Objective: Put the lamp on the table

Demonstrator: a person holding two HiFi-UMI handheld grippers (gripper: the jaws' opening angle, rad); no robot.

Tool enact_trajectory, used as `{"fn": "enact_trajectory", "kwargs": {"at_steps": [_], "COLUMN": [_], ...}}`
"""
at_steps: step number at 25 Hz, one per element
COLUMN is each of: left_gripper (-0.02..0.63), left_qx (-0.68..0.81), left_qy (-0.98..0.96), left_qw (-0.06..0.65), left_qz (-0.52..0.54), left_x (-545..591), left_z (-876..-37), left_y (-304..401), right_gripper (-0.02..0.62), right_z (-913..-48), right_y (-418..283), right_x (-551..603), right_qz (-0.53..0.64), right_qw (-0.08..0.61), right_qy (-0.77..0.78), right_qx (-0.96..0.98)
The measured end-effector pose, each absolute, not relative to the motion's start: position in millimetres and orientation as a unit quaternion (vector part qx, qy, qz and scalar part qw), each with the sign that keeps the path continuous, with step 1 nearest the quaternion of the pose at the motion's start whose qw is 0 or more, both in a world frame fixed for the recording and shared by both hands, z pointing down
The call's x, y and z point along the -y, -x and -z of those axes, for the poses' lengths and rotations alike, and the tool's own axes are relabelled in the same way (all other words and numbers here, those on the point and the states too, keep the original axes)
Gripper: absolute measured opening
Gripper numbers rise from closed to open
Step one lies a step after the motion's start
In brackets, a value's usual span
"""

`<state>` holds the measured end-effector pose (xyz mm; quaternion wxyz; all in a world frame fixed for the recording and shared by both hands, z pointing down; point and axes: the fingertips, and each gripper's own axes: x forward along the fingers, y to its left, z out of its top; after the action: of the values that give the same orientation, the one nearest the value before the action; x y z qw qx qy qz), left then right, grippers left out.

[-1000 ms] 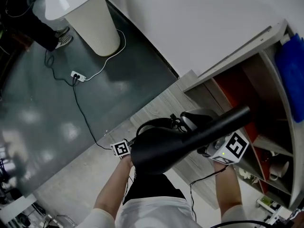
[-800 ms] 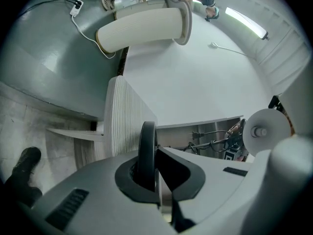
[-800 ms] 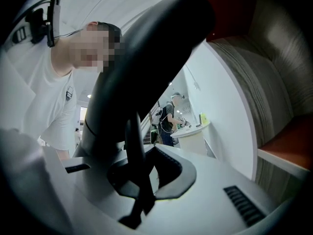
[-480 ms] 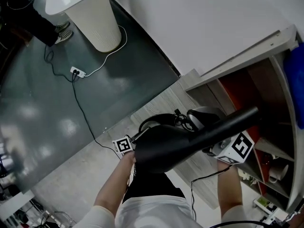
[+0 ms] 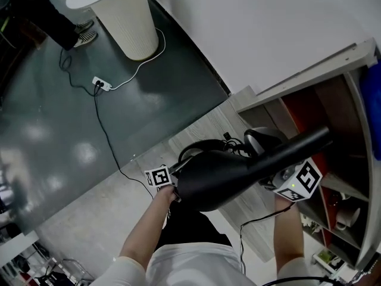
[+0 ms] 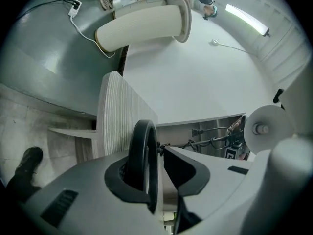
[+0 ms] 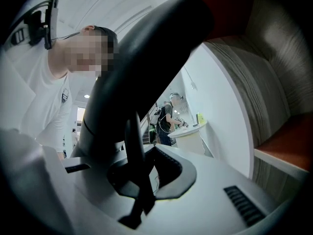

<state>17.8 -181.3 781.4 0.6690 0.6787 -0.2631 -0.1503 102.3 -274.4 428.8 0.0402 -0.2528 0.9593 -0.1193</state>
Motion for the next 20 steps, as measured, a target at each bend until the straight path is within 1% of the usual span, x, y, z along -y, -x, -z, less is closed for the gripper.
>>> {"fn": "enact_trajectory", "kwargs": {"at_steps": [5,10,20], "left_gripper": [0.098,0.108,0.108], "left_qx": [0.254,0.297,0.351], "left_qy": [-0.667,-0.631,-0.632], "left_qw": [0.683,0.695,0.677], "left_qz": [0.153,0.175,0.133], "left_x": [174,173,166], "left_z": [-781,-794,-798], "left_y": [-20,5,15], "right_gripper": [0.017,0.017,0.017], "right_z": [-428,-429,-431], "right_y": [-104,-98,-83], "right_x": [276,273,266], "right_qz": [0.121,0.117,0.104], "right_qw": [0.044,0.037,0.02], "right_qy": [0.254,0.247,0.244], "right_qx": [-0.958,-0.961,-0.964]}}
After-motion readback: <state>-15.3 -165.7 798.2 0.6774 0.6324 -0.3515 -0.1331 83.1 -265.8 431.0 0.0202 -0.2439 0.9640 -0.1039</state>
